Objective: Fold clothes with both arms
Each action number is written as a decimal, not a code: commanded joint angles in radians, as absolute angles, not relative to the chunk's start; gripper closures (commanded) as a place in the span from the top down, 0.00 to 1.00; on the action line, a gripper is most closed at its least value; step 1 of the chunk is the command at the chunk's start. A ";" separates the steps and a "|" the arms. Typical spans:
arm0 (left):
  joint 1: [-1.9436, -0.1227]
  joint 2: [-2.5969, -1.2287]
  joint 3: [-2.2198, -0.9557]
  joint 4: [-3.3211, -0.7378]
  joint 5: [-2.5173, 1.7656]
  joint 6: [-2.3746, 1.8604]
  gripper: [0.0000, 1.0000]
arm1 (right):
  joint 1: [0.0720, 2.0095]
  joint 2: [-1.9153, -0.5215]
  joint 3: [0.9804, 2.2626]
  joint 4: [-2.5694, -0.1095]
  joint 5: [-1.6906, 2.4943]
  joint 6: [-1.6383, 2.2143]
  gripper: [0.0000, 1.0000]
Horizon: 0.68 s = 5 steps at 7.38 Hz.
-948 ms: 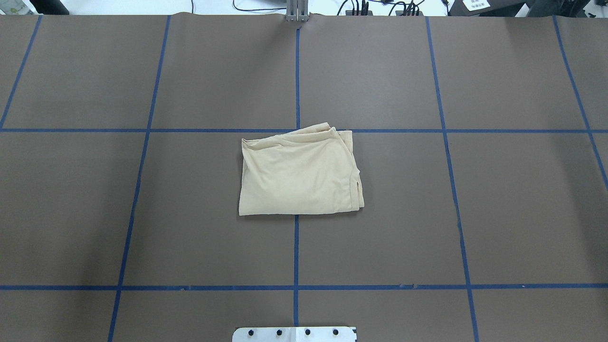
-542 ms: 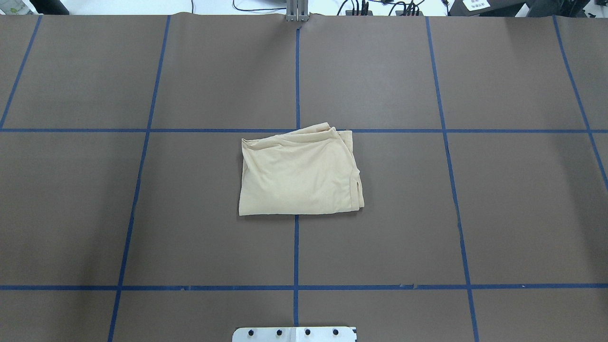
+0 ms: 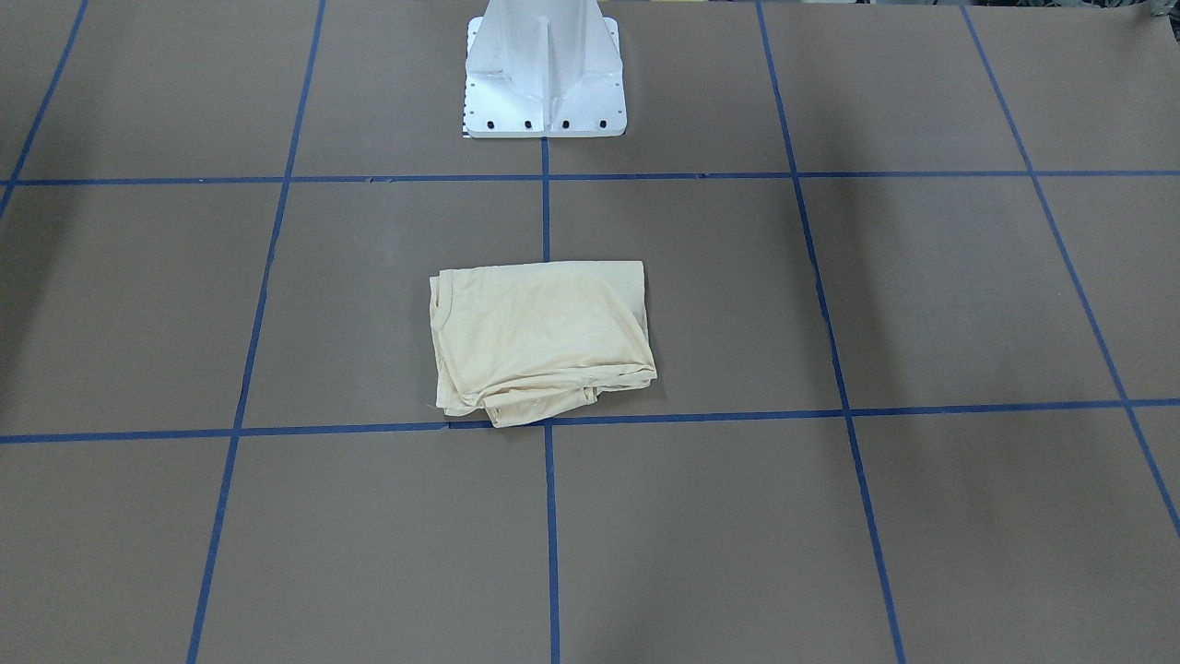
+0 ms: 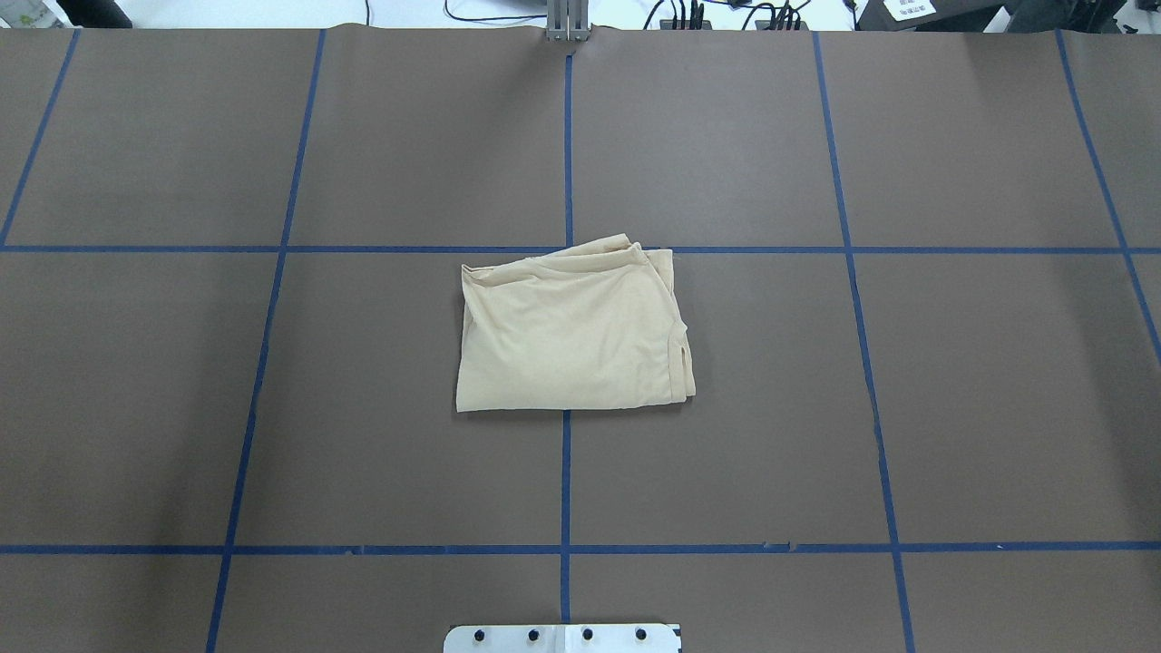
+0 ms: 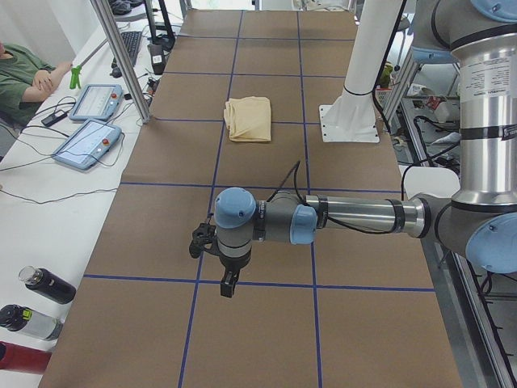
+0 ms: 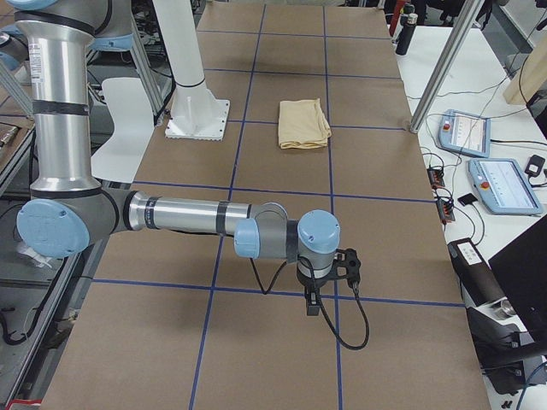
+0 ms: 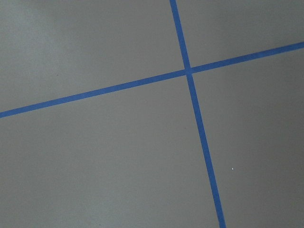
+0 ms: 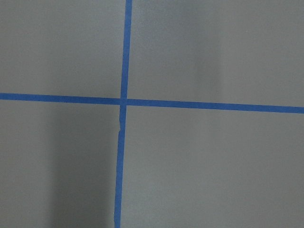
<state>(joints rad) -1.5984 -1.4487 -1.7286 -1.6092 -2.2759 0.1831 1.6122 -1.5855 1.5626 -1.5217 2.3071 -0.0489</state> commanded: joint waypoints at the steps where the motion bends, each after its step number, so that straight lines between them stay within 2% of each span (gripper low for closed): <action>1: -1.598 -1.448 -1.727 -1.609 -2.276 0.183 1.00 | 1.612 -1.586 1.562 -1.522 2.307 -0.049 1.00; 5: -1.597 -1.448 -1.724 -1.609 -2.276 0.183 1.00 | 1.612 -1.598 1.563 -1.522 2.307 -0.051 1.00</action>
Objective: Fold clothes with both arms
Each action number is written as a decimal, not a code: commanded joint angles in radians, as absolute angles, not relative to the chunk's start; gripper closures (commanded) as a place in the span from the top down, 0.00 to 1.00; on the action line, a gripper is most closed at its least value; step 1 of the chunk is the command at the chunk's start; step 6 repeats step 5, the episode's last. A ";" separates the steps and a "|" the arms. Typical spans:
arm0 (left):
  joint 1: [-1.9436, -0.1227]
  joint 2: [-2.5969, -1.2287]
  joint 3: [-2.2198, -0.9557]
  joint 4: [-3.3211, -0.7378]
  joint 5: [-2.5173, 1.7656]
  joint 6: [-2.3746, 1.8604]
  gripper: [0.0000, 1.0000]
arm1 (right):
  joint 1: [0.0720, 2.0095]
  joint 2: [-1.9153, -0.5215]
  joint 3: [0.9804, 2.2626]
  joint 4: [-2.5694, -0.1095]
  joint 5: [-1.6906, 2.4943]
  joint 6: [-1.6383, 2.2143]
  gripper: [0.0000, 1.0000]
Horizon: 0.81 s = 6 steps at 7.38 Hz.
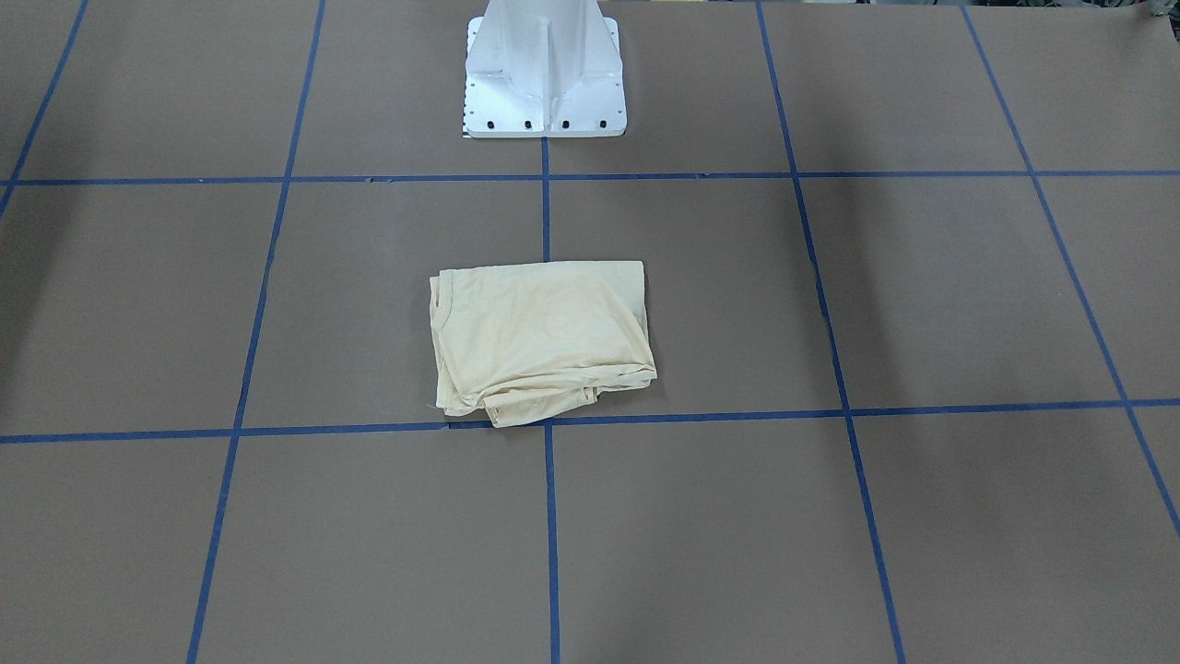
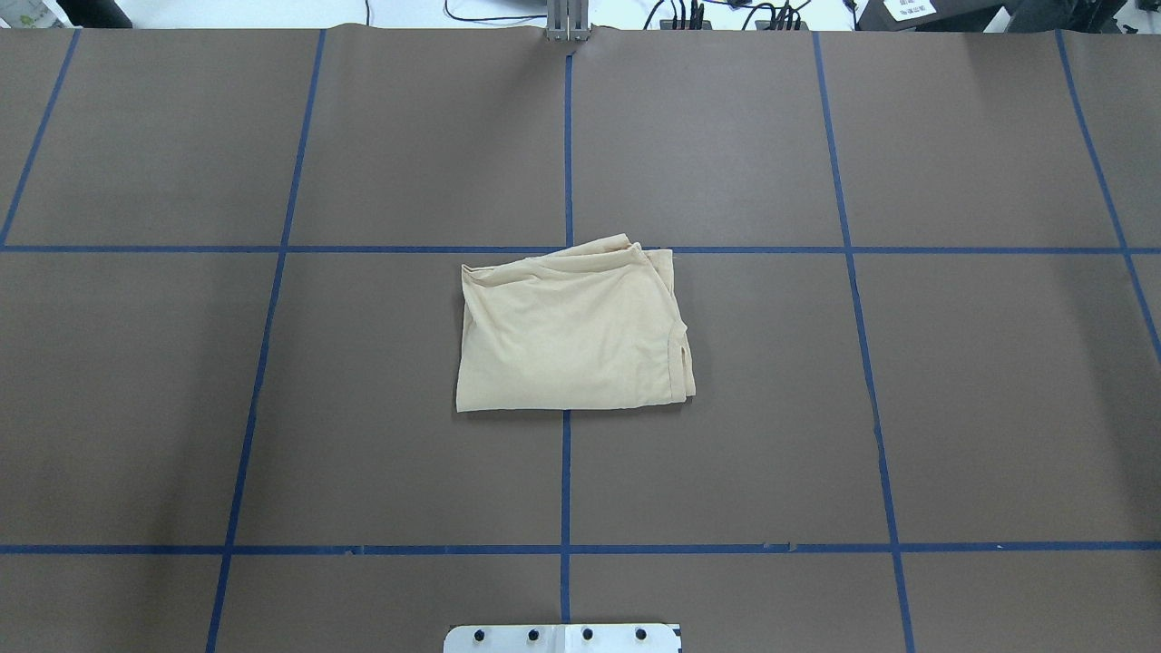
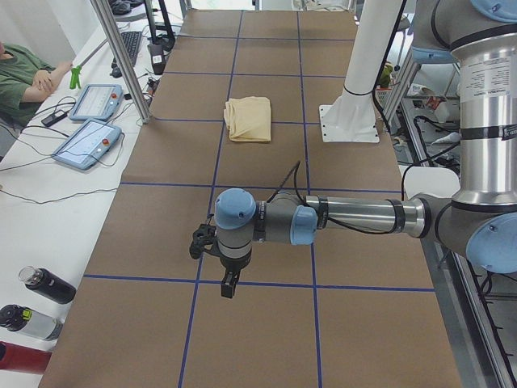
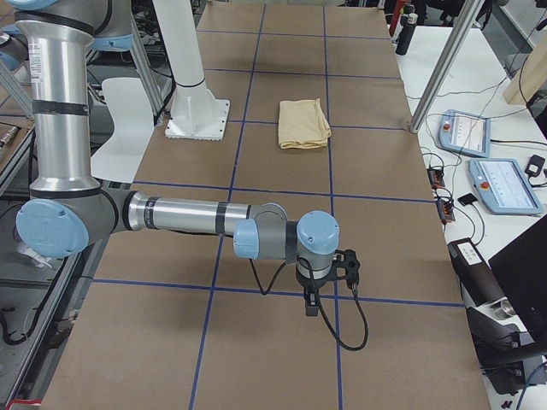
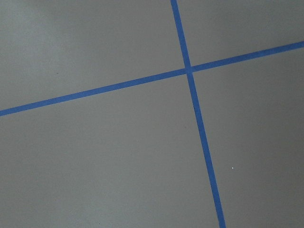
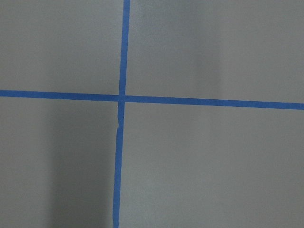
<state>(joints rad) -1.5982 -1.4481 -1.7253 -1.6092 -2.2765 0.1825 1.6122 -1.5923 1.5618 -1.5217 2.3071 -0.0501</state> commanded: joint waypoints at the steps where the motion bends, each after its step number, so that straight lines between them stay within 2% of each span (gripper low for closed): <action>1: -1.597 -1.448 -1.721 -1.609 -2.276 0.183 1.00 | 1.612 -1.600 1.563 -1.522 2.307 -0.051 1.00; 6: -1.597 -1.448 -1.715 -1.609 -2.276 0.183 1.00 | 1.612 -1.600 1.565 -1.520 2.307 -0.052 1.00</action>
